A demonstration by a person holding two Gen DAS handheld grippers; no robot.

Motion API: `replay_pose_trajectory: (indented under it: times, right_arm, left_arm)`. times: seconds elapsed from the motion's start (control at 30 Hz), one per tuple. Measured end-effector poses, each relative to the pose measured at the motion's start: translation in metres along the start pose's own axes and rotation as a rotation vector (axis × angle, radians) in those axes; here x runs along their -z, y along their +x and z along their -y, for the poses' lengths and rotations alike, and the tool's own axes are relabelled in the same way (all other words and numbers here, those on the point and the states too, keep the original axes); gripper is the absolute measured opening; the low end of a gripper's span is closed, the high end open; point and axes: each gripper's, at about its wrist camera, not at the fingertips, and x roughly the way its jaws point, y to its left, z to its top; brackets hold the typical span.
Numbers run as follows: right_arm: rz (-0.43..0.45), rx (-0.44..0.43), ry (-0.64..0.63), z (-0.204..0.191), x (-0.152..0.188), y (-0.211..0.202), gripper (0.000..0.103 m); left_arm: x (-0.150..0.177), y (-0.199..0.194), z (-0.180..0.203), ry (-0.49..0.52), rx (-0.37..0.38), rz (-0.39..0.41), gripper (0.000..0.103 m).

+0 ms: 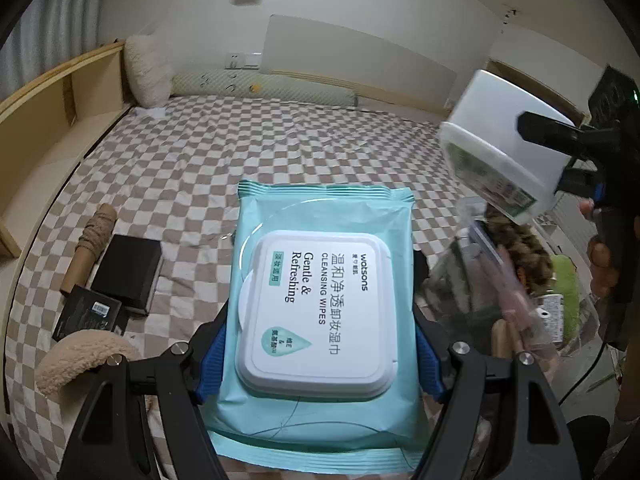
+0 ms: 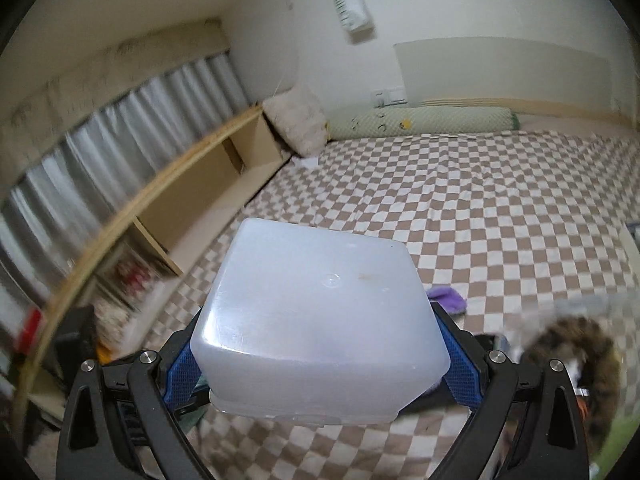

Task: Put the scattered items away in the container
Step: 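Carry the translucent box with the right gripper over the clear bin while the left holds the wipes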

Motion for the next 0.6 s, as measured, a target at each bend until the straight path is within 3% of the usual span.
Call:
replay_pose_trajectory:
  times: [0.33, 0.6]
  right_arm:
    - [0.076, 0.038, 0.138, 0.068, 0.027, -0.07, 0.099]
    - [0.161, 0.051, 0.209, 0.099, 0.036, -0.124, 0.099]
  left_arm:
    - [-0.008, -0.016, 0.06, 0.053, 0.07, 0.038, 0.076]
    - [-0.017, -0.028, 0.108, 0.106, 0.142, 0.072, 0.076]
